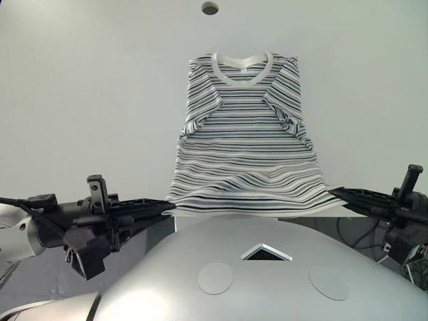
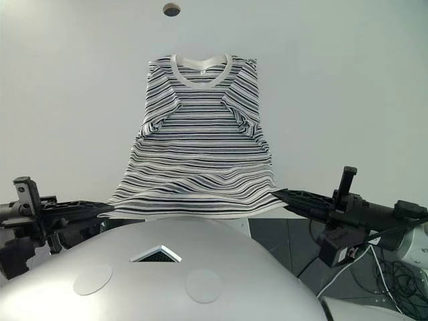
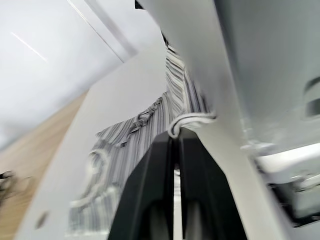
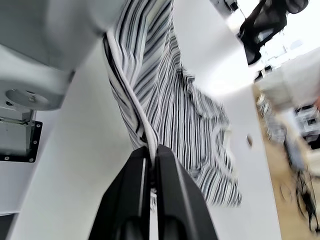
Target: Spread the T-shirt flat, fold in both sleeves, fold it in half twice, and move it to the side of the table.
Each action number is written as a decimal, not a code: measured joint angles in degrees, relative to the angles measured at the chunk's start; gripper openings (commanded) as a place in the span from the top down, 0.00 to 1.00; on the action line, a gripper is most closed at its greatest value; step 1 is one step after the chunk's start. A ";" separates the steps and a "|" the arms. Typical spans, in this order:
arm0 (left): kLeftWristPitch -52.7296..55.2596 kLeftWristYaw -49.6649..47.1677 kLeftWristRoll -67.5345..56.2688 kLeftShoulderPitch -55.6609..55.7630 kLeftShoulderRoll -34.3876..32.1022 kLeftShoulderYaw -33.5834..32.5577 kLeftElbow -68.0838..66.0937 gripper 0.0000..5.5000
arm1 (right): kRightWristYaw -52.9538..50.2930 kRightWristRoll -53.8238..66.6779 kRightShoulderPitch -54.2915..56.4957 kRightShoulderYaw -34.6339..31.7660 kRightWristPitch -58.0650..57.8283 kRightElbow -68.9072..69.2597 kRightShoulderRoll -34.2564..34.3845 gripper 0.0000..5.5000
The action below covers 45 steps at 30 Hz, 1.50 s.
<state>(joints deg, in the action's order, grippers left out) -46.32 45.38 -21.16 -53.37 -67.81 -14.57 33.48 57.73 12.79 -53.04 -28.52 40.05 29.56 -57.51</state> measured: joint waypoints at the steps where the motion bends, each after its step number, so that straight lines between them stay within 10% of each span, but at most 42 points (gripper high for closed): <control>1: 1.78 -1.68 2.74 4.57 1.68 0.87 -0.14 1.00 | -1.04 -1.54 3.43 1.05 -2.73 -0.19 -0.63 1.00; 9: 16.31 -10.34 25.20 42.30 18.94 13.60 -16.01 1.00 | -5.17 -16.86 39.98 19.46 -19.43 -15.86 -2.19 1.00; 21: 8.55 -26.59 48.65 71.74 30.16 25.56 -58.85 1.00 | -10.53 -33.71 83.78 43.40 -14.24 -58.87 15.27 1.00; 27: 6.19 -35.34 54.37 79.05 31.62 28.74 -71.03 1.00 | -14.84 -36.53 91.62 46.32 -10.43 -73.26 18.71 1.00; 32: 6.48 -42.18 58.85 84.63 33.81 32.48 -81.59 0.79 | -19.38 -38.12 95.48 47.37 -10.36 -82.94 21.40 0.82; 45: 6.99 -56.12 61.65 85.59 35.82 36.67 -86.35 0.48 | -36.45 -34.79 97.86 41.99 -15.11 -91.70 28.40 0.82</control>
<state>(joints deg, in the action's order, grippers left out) -39.33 -10.74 40.49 32.22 -32.00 22.10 -52.87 21.28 -22.00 44.82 13.47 24.93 -62.14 -29.11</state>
